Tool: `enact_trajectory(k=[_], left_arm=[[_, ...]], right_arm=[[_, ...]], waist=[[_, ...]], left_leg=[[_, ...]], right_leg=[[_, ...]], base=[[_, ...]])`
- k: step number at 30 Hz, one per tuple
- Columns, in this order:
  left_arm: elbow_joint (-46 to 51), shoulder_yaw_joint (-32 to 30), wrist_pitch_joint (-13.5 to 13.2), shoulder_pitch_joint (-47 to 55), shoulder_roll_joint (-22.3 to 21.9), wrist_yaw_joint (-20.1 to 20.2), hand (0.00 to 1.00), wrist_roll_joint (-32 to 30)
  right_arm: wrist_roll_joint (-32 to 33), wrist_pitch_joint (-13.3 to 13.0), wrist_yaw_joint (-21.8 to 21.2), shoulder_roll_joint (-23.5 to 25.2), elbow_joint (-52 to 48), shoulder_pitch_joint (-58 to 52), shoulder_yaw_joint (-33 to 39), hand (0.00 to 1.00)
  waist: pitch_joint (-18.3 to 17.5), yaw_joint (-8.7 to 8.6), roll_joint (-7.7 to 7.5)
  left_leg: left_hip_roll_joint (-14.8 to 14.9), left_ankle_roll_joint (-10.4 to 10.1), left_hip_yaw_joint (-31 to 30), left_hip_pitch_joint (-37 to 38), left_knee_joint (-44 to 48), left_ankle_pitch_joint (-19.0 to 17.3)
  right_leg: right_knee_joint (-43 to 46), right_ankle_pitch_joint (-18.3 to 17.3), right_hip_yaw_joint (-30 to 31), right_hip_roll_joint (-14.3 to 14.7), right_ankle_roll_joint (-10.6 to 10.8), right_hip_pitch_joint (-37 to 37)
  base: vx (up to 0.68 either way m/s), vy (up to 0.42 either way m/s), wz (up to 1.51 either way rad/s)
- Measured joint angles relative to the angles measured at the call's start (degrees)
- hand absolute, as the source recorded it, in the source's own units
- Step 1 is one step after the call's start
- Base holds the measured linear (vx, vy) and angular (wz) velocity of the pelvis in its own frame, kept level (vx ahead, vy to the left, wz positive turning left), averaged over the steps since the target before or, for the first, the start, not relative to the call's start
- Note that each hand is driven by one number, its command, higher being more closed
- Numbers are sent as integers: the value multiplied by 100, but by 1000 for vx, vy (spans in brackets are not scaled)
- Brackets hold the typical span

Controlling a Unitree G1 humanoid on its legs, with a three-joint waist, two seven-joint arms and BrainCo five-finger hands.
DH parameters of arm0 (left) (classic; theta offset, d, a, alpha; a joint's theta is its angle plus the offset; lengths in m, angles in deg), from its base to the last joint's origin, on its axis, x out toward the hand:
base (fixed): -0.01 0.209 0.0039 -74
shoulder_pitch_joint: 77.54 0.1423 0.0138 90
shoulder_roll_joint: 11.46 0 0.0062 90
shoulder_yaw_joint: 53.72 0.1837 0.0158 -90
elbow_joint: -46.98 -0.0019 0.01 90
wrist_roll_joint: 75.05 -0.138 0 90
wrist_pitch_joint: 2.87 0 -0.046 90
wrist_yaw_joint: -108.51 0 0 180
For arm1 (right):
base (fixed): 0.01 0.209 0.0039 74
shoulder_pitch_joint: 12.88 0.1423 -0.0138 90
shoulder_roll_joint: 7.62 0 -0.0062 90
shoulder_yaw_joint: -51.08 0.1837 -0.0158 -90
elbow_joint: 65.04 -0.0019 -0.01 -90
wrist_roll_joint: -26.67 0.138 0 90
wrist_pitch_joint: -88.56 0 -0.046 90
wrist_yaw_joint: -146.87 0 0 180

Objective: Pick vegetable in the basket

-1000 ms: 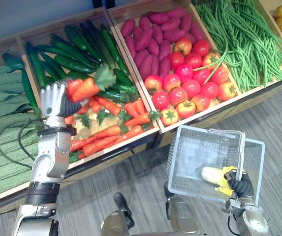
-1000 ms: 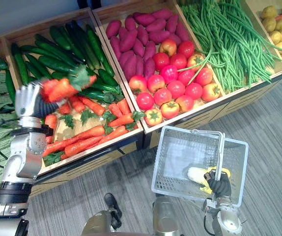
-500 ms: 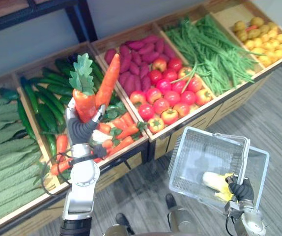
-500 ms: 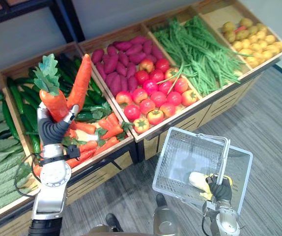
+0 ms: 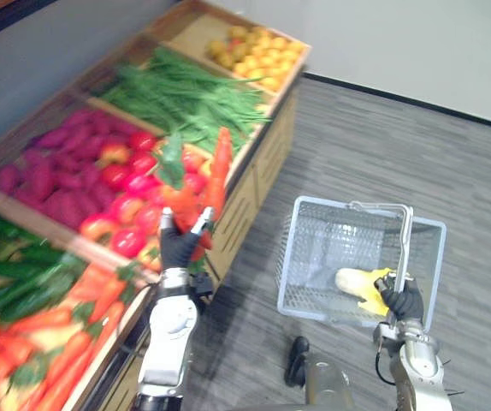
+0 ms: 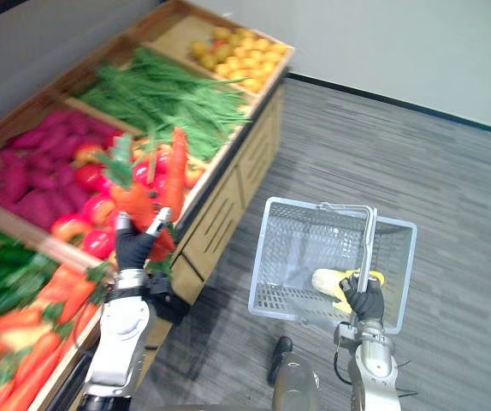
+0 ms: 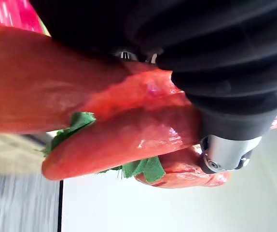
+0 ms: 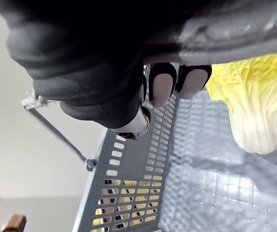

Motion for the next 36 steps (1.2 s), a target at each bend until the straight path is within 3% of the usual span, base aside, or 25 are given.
enact_trajectory(k=[1, 2, 3, 4, 7, 8, 11, 21, 22, 31, 36], left_arm=[[-40, 36, 0, -40, 35, -1, 100, -31], [-56, 97, -1, -79, 34, -5, 100, -47], [-73, 131, -1, -99, 25, -7, 100, -55], [-142, 225, -1, -168, -36, -5, 100, -60], [-536, 490, 17, -465, 159, 24, 100, -166], [-612, 596, 18, -565, 157, 30, 100, -169], [-786, 792, 24, -762, 149, 42, 100, -170], [-2120, 1038, 296, -1038, 114, 127, 100, -147], [-2378, 1034, 347, -1043, 117, 125, 0, -85], [-3015, 1029, 519, -1046, 115, 118, 0, 59], [-3116, 1004, 539, -1029, 117, 120, 0, 10]], right_arm=[[1, 0, -1, -15, 0, 37, -67, 100], [6, -2, -4, -65, 0, 68, -135, 100], [45, -5, -4, -106, -1, 96, -180, 100], [122, -3, -24, -229, -4, 131, -292, 100], [292, 7, -259, -69, -24, 63, -658, 100], [343, 6, -342, -47, -26, 58, -827, 100], [546, 21, -519, -14, -25, 68, -1162, 100], [811, 203, -740, 85, -25, 126, -2072, 100], [827, 203, -739, 106, -26, 179, -2226, 100], [1484, 202, -740, 82, -152, 246, -2443, 100], [1330, 201, -751, 90, -356, 243, -2522, 100]], waist=[[-5, 72, 8], [-12, 132, 27], [-35, 140, 106], [-64, 132, 295], [-138, 56, -35], [-161, 27, -73], [-181, -54, -40], [-184, -155, -43], [-185, -217, -44], [-238, -246, -129], [-254, -335, -154]], left_leg=[[-288, -22, -450, -188, -485, 13], [-496, -168, -872, -354, -1099, 128], [-536, -303, -1050, -384, -1515, 322], [-465, -357, -1247, -454, -2029, 993], [-687, -254, -834, -25, -2517, 947], [-800, -183, -676, 118, -2788, 999], [-980, -88, -443, 312, -3170, 1067], [-995, -115, -178, 581, -3588, 1099], [-998, -114, -184, 595, -3631, 1101], [-1013, -84, -209, 632, -3768, 1165], [-1013, -107, -330, 614, -3872, 1278]], right_leg=[[-42, 51, 280, -3, 116, 60], [-41, 117, 544, 27, 307, 65], [-37, 121, 688, 84, 365, 63], [-33, 91, 947, 342, 512, 79], [-259, 150, 1504, 102, 752, 145], [-377, 175, 1677, 0, 799, 149], [-634, 248, 1930, -165, 918, 181], [-844, 304, 2156, -147, 957, 199], [-856, 307, 2154, -150, 962, 199], [-879, 319, 2107, -164, 982, 198], [-900, 318, 2006, -168, 982, 198]], base=[[187, 211, -138], [167, 227, -140], [140, 271, -138], [167, 333, -113], [133, 242, -74], [117, 200, -57], [80, 125, -35], [60, 12, -13], [0, 0, 0], [-13, -17, 2], [-47, -50, 12]])
